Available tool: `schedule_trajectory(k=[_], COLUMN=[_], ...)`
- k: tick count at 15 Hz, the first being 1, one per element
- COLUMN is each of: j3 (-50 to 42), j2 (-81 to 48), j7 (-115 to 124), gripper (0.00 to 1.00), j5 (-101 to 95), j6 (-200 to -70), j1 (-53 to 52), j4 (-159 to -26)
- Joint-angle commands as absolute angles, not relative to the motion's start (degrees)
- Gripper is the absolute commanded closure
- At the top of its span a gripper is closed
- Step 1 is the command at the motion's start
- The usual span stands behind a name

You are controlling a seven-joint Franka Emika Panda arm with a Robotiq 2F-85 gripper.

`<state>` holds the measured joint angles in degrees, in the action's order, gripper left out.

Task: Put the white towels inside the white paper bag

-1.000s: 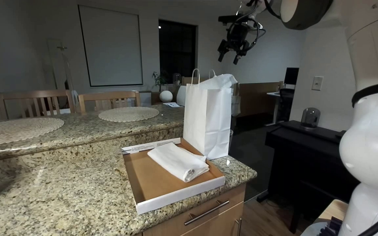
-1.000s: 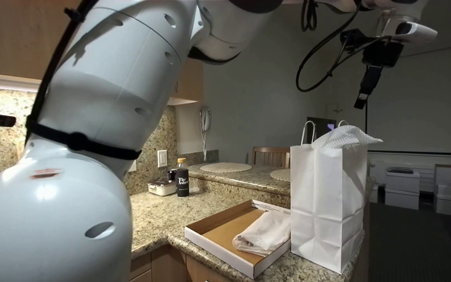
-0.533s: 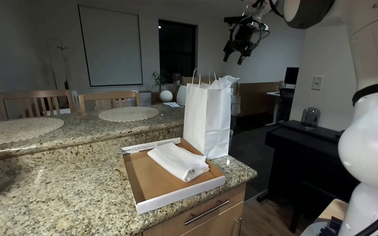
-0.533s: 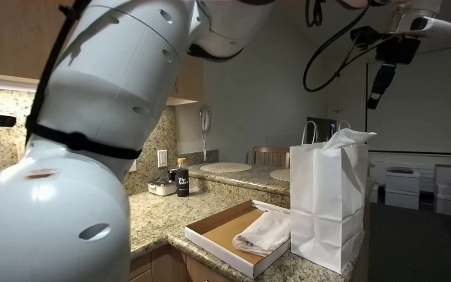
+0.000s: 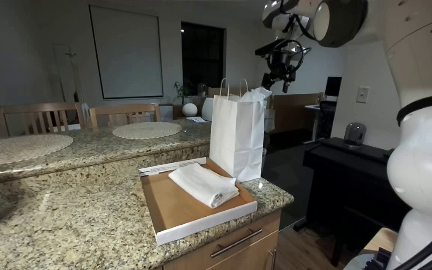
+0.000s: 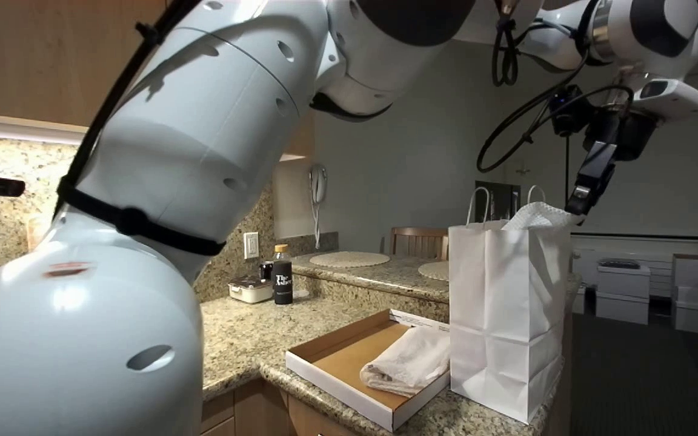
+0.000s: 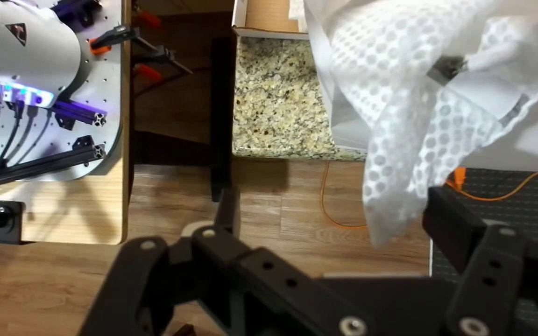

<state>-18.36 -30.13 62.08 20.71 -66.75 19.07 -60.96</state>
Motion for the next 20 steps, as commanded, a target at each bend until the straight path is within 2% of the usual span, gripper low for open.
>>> schedule_trajectory(k=[1, 12, 20], j3=[-19.20, -15.34, -14.87], j2=[-32.40, -32.48, -23.51], j7=[66.37, 55.58, 37.11], gripper=[0.00, 0.00, 0.00], j5=[18.82, 16.95, 14.39], j6=[-63.89, -56.77, -62.22], j1=[18.83, 15.58, 13.34], j4=[-59.36, -56.12, -57.59])
